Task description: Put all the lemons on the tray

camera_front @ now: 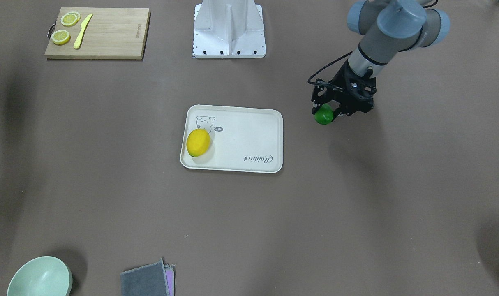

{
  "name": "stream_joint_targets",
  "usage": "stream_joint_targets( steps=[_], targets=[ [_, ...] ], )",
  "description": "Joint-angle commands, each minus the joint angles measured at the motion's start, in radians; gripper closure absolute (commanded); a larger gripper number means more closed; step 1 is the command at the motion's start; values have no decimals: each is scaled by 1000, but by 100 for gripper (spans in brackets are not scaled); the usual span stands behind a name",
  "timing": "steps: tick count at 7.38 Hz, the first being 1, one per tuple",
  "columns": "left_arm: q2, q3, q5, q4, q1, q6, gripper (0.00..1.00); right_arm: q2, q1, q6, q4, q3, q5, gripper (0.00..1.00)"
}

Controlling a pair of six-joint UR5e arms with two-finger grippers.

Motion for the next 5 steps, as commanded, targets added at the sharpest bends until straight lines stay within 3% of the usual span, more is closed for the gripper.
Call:
stream_joint_targets(
  steps=[1, 3, 5],
  targets=[
    [-126, 46, 166, -5, 154, 69, 100, -22, 53, -70, -34, -28, -51, 0],
    [-203, 125, 263, -16, 229, 72, 100, -24, 100, -113, -28, -73, -48, 0],
    [-247, 224, 262, -55, 230, 112, 100, -25, 125, -114, -33, -80, -48, 0]
  ],
)
